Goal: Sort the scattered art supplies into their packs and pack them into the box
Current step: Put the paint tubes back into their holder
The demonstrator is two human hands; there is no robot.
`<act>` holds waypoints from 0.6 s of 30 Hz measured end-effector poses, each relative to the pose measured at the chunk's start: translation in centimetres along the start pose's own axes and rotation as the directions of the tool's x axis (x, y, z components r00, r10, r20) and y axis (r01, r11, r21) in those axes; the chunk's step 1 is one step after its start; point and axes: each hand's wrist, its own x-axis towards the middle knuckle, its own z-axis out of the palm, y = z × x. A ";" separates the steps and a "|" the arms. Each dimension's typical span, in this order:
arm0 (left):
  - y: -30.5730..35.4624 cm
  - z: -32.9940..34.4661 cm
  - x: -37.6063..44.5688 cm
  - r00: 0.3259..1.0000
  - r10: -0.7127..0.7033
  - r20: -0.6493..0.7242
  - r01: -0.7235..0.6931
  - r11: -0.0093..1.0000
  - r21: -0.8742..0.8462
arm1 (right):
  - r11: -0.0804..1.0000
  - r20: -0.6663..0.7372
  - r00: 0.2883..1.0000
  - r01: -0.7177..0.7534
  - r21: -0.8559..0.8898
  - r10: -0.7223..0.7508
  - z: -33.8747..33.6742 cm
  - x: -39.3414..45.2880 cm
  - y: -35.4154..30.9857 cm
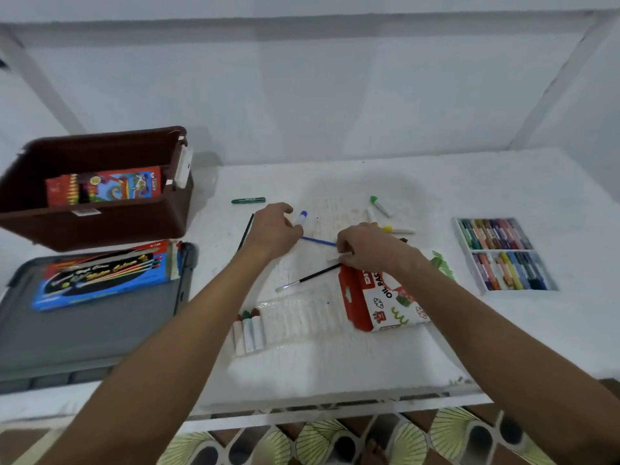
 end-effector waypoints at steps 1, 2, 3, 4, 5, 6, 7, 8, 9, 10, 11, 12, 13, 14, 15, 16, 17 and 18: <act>-0.2 -0.5 -1.2 1.000 -0.009 -0.015 0.008 1.000 -0.025 | 1.000 -0.006 1.000 0.019 0.006 -0.019 0.0 -0.1 -0.3; -0.6 -1.1 -2.4 0.999 -0.022 -0.028 0.020 0.998 -0.051 | 0.999 -0.018 0.999 0.037 0.023 -0.037 0.0 -0.3 -0.6; -1.1 -1.6 -3.6 0.998 -0.042 -0.036 0.039 0.996 -0.081 | 0.997 -0.037 0.998 0.055 0.056 -0.053 0.0 -0.5 -1.1; -1.6 -2.0 -4.9 0.997 -0.067 -0.040 0.063 0.992 -0.106 | 0.992 -0.066 0.995 0.078 0.101 -0.072 0.1 -0.8 -1.6; -2.1 -2.4 -6.2 0.995 -0.095 -0.043 0.089 0.989 -0.120 | 0.982 -0.096 0.991 0.112 0.150 -0.098 0.3 -1.2 -2.3; -2.6 -2.7 -7.6 0.992 -0.119 -0.046 0.113 0.987 -0.117 | 0.970 -0.117 0.984 0.152 0.190 -0.131 0.7 -1.6 -3.0; -3.0 -3.0 -9.0 0.989 -0.143 -0.046 0.137 0.984 -0.114 | 0.957 -0.126 0.977 0.198 0.212 -0.174 1.0 -2.0 -3.8; -3.3 -3.2 -10.4 0.985 -0.169 -0.040 0.163 0.979 -0.122 | 0.946 -0.119 0.969 0.240 0.219 -0.219 1.6 -2.4 -4.5; -3.7 -3.3 -11.7 0.981 -0.194 -0.029 0.189 0.973 -0.133 | 0.935 -0.099 0.960 0.277 0.220 -0.261 2.2 -2.7 -5.2; -3.9 -3.3 -13.0 0.977 -0.213 -0.020 0.209 0.969 -0.129 | 0.926 -0.074 0.952 0.307 0.218 -0.298 2.9 -3.0 -5.9; -4.1 -3.3 -14.1 0.974 -0.225 -0.015 0.222 0.969 -0.111 | 0.919 -0.047 0.943 0.333 0.210 -0.330 3.6 -3.2 -6.5; -4.3 -3.3 -15.0 0.973 -0.229 -0.012 0.227 0.970 -0.088 | 0.913 -0.026 0.933 0.356 0.201 -0.358 4.2 -3.3 -7.0; -4.4 -3.3 -15.8 0.973 -0.229 -0.012 0.228 0.971 -0.068 | 0.910 -0.006 0.927 0.369 0.189 -0.375 4.7 -3.4 -7.4; -4.4 -3.3 -16.4 0.974 -0.228 -0.014 0.227 0.972 -0.051 | 0.908 0.002 0.922 0.380 0.176 -0.387 5.1 -3.5 -7.8; -4.4 -3.2 -16.7 0.974 -0.226 -0.014 0.226 0.973 -0.041 | 0.908 -0.002 0.920 0.387 0.160 -0.392 5.4 -3.6 -8.1; -4.4 -3.1 -17.0 0.974 -0.228 -0.015 0.227 0.973 -0.038 | 0.910 -0.011 0.919 0.392 0.139 -0.394 5.5 -3.6 -8.3; -4.4 -3.0 -17.1 0.973 -0.231 -0.017 0.230 0.972 -0.042 | 0.912 -0.024 0.918 0.396 0.111 -0.396 5.6 -3.7 -8.6; -4.3 -2.8 -17.1 0.973 -0.232 -0.020 0.231 0.972 -0.051 | 0.913 -0.034 0.917 0.398 0.087 -0.397 5.7 -3.8 -8.7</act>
